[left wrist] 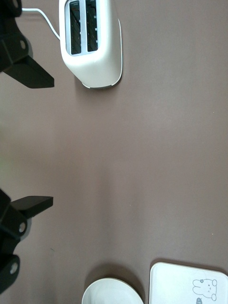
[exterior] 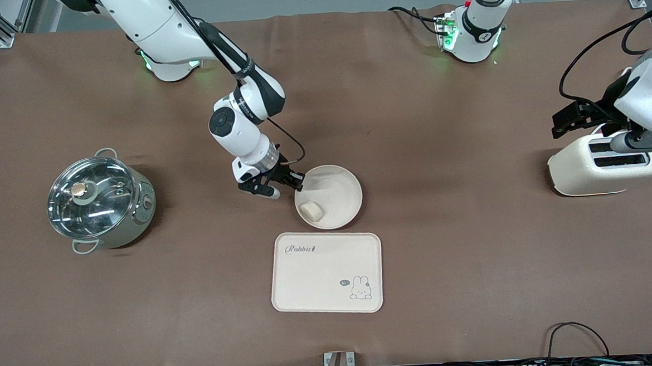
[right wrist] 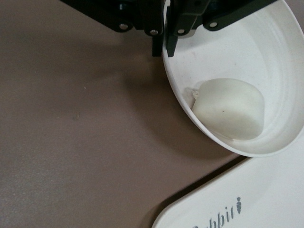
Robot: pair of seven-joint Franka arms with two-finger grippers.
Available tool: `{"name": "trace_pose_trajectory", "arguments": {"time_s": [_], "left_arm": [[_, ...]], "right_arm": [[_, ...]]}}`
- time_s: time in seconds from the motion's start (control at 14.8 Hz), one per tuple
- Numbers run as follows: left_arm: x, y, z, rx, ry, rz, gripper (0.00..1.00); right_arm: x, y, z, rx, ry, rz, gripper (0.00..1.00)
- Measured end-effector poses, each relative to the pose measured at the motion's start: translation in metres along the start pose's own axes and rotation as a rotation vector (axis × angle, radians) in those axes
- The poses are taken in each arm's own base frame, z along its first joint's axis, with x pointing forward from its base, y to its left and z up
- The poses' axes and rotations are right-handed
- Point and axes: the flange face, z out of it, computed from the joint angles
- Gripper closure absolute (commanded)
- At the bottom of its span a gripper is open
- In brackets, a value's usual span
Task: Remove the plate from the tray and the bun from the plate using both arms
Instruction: 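Open the right gripper off the plate while the left gripper approaches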
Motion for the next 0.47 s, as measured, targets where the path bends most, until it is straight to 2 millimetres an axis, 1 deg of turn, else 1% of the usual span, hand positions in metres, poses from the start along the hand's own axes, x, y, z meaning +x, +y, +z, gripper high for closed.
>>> {"name": "trace_pose_trajectory", "arguments": {"time_s": [0.07,0.14,0.2,0.27,0.34,0.41,0.47], "left_arm": [[0.001,0.002,0.001,0.0,-0.002,0.003,0.0],[0.001,0.005,0.003,-0.001,-0.004,0.009,0.0],[0.002,0.009,0.005,-0.001,-0.006,0.015,0.0],[0.004,0.013,0.008,-0.001,-0.009,0.021,0.0],[0.006,0.018,0.011,-0.002,-0.009,0.029,0.0],[0.009,0.024,0.014,-0.004,-0.004,0.04,0.0],[0.012,0.033,0.019,-0.007,0.003,0.051,0.0]], "right_arm": [[-0.002,-0.001,0.0,0.004,0.003,-0.006,1.0],[-0.005,-0.003,0.001,0.01,0.007,-0.011,0.97],[-0.008,-0.003,0.002,0.012,0.007,-0.015,0.82],[-0.008,-0.003,0.002,0.013,0.009,-0.015,0.75],[-0.008,-0.003,0.002,0.016,0.012,-0.014,0.74],[-0.007,-0.002,0.002,0.017,0.014,-0.013,0.71],[-0.007,-0.002,0.002,0.017,0.014,-0.013,0.58]]}}
